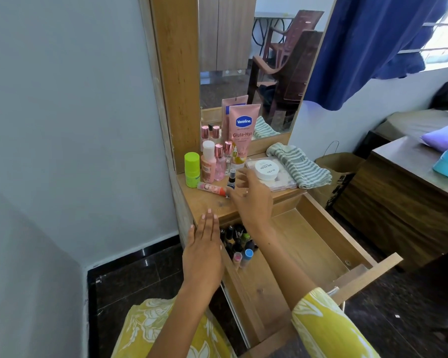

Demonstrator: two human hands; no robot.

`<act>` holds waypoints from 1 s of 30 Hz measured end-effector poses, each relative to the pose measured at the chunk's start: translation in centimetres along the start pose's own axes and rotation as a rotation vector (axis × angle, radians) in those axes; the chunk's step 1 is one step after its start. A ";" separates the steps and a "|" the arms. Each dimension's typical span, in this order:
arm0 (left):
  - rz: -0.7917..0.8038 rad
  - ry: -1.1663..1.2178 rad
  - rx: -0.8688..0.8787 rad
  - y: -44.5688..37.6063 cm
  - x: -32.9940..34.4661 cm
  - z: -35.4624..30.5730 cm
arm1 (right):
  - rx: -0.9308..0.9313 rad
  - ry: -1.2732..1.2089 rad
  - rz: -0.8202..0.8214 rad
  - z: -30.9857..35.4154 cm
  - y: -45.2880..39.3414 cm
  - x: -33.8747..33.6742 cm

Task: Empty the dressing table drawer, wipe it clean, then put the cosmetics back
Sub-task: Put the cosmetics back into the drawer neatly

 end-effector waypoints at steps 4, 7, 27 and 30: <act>-0.008 0.026 0.004 0.1 -0.1 0.1 | 0.026 -0.030 0.014 -0.4 -0.2 -0.1; -0.015 0.041 0.005 0.1 -0.1 0.1 | 0.015 -0.072 0.031 -1.4 0.7 -1.9; -0.004 0.033 0.010 0.2 0.3 0.1 | 0.124 0.187 0.553 -9.9 8.7 -1.3; -0.007 0.038 0.009 0.1 0.3 0.2 | 0.096 0.220 0.578 -9.4 8.7 -0.9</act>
Point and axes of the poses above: each hand's wrist, its own y-axis away from the middle knuckle, its own x-axis out of the palm, z = x × y, the point moved 5 cm from there along -y, towards the middle knuckle, and after that the axes turned 2 degrees about -x, right-handed, at the moved point
